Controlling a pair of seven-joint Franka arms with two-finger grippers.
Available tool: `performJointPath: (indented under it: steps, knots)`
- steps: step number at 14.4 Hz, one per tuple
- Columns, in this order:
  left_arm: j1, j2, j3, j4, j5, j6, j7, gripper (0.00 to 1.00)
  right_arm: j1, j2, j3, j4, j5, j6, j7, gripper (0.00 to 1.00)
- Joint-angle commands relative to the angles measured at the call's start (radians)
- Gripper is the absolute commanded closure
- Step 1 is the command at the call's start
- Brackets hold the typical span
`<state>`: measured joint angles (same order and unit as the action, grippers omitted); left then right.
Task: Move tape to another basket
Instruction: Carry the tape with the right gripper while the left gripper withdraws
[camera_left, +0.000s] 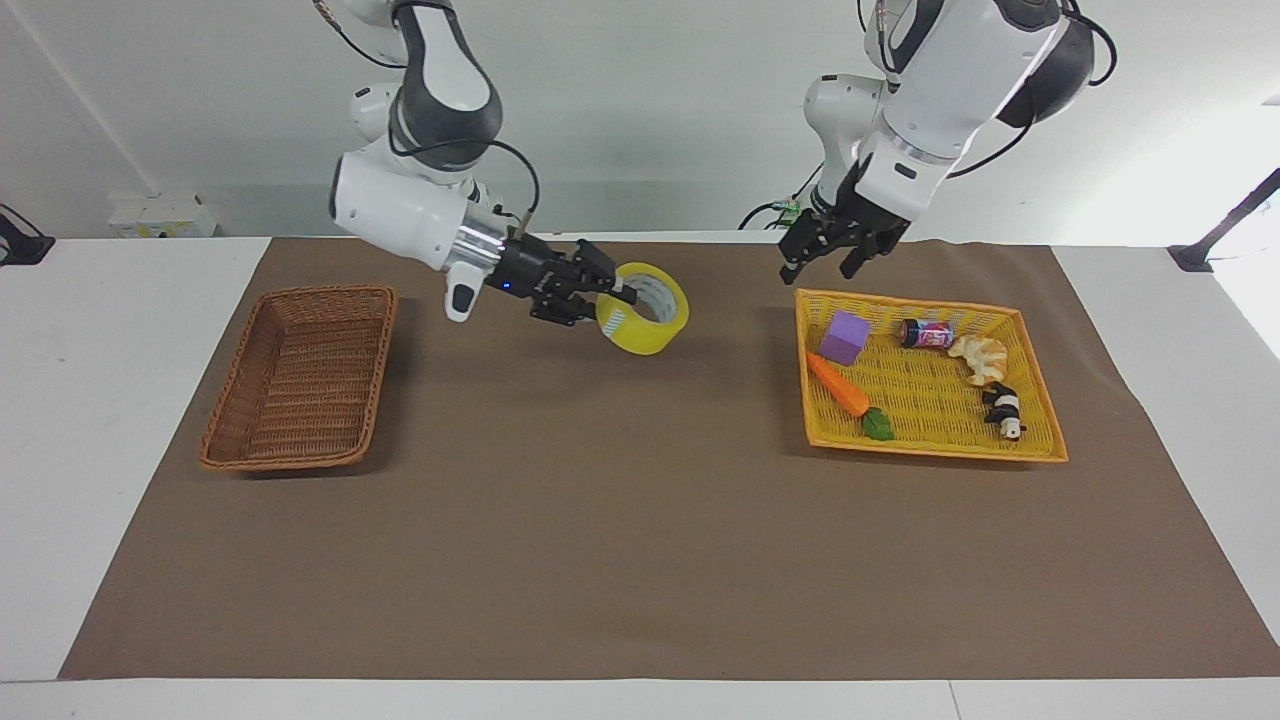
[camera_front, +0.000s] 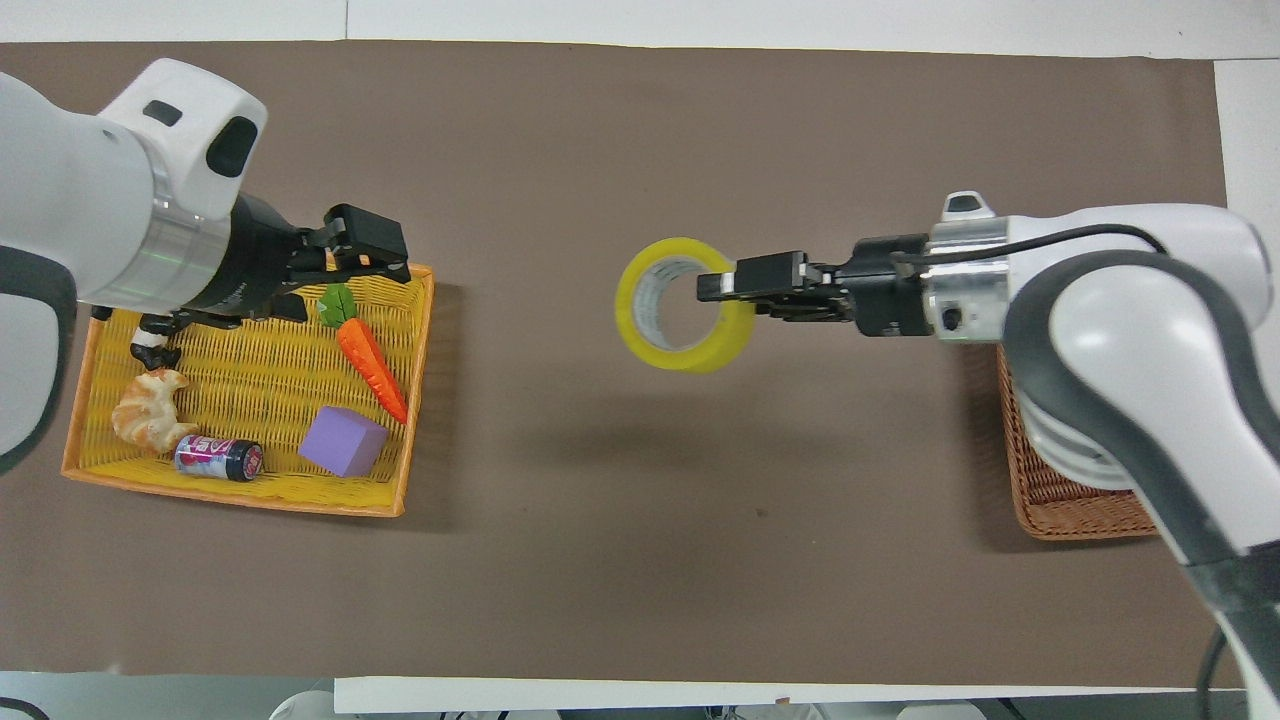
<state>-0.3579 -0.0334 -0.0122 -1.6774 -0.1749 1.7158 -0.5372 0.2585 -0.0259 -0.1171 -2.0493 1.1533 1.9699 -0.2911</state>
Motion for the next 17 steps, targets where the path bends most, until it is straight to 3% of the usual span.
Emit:
performJointPath:
  steps: [1,5,9,17]
  knots:
    - [0.118,-0.010,-0.006,-0.013,0.038,-0.042,0.145,0.00,-0.200,-0.032,0.008,-0.011,-0.056,-0.156,-0.083,1.00]
    - [0.292,-0.029,-0.006,-0.076,0.092,-0.032,0.435,0.00,-0.480,-0.013,0.008,0.032,-0.216,-0.327,-0.128,1.00]
    - [0.353,-0.029,-0.006,-0.071,0.158,-0.030,0.473,0.00,-0.680,0.110,0.008,0.124,-0.335,-0.433,-0.276,1.00]
    - [0.361,-0.031,-0.008,-0.071,0.160,-0.042,0.476,0.00,-0.775,0.241,0.005,0.095,-0.411,-0.415,-0.557,1.00]
